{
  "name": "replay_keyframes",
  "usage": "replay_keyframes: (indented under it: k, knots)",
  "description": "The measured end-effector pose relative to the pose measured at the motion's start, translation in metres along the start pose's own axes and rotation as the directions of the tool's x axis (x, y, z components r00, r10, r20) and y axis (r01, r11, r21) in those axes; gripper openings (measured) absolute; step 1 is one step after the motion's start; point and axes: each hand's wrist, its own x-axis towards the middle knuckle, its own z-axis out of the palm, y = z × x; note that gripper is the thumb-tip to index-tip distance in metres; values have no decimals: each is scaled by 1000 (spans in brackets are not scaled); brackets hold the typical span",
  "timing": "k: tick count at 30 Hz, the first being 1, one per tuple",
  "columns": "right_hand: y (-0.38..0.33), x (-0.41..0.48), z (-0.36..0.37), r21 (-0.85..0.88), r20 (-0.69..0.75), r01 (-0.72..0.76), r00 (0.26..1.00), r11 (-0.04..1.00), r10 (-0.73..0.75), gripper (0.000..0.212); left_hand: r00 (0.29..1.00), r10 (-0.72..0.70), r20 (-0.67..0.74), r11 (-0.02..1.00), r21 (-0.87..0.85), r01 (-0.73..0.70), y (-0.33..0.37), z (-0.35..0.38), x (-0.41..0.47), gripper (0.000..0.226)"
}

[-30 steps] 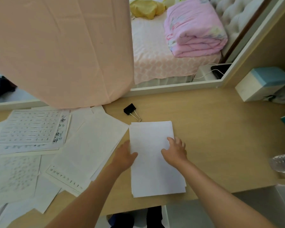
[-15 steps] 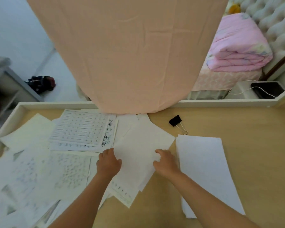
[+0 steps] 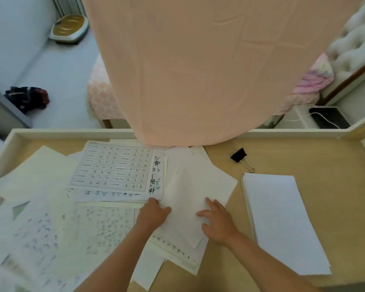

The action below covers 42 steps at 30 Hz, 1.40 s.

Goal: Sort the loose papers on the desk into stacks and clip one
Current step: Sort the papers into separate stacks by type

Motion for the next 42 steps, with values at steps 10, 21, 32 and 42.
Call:
replay_keyframes:
  k: [10,21,32,42]
  knots:
    - [14,47,-66,5,-248,-49,968,999,48,54,863,448,-234,870,338,-360,18,18,-14,58]
    - [61,58,-48,-296,22,-1,1000,955,8,116,967,241,-80,938,276,-211,85,15,28,88]
    - [89,42,-47,-73,-111,137,983,988,-145,116,980,200,-12,979,54,-199,91,16,16,28]
    - [32,24,-61,809,-46,16,998,587,36,48,991,66,-119,730,-671,-129,49,-27,-47,45]
